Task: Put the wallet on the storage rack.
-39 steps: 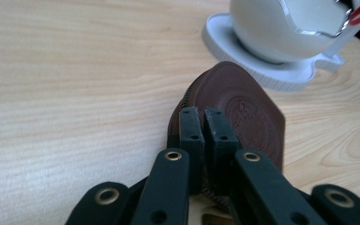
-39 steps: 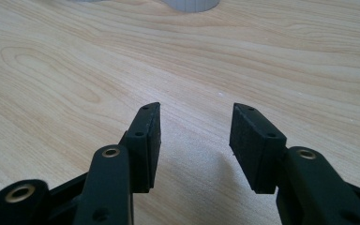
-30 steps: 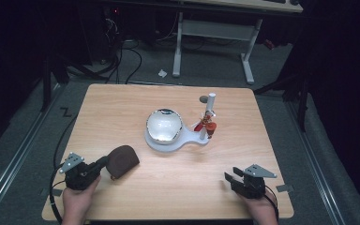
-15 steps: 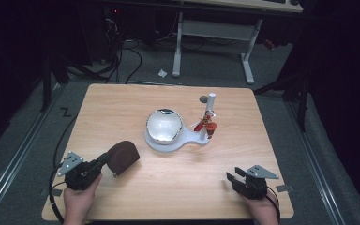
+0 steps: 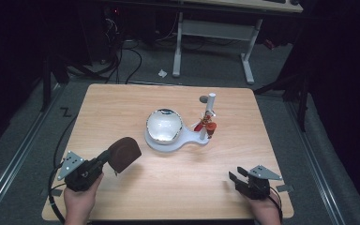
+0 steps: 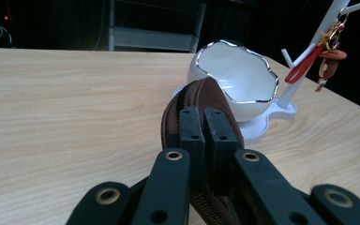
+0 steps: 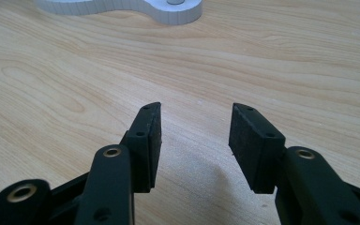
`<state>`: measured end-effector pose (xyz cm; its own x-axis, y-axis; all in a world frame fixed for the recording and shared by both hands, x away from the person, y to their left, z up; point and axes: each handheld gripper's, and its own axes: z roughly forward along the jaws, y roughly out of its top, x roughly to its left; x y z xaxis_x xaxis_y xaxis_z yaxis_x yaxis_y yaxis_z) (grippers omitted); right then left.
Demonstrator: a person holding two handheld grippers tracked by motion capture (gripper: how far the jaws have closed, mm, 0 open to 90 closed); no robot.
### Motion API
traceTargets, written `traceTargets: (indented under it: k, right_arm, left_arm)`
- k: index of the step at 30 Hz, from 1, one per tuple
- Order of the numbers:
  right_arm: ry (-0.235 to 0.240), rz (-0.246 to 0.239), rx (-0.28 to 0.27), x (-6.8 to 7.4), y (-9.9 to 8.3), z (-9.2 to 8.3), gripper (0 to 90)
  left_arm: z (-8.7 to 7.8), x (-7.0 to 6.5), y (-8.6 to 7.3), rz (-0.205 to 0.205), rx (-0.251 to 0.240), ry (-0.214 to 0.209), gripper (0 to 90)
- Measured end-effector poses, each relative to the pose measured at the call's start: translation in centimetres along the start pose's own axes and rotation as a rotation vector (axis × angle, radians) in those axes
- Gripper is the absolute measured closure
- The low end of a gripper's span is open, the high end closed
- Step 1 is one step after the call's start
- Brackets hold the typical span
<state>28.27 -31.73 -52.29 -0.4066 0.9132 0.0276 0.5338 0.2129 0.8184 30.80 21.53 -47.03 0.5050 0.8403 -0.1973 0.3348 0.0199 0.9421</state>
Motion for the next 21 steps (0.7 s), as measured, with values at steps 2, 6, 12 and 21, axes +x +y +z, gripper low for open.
traceTargets:
  k: [2, 6, 12, 21]
  right_arm:
    - [0.0, 0.005, -0.005, 0.0, 0.0, -0.1, 54.7]
    - [0.005, -0.002, -0.012, 0.1, 0.1, -0.2, 54.7]
    - [0.013, -0.005, -0.016, -0.1, 0.1, -0.2, 54.8]
    - [0.018, 0.009, -0.023, -0.5, 0.1, -0.4, 55.3]
  left_arm:
    - [0.0, -0.4, 0.5, 0.007, -0.005, -0.004, 87.6]
    - [0.2, -1.0, 1.4, 0.02, -0.012, -0.014, 87.6]
    - [1.2, -1.9, 2.4, 0.039, -0.003, -0.025, 87.6]
    - [3.3, -2.9, 4.3, 0.053, 0.009, -0.04, 87.6]
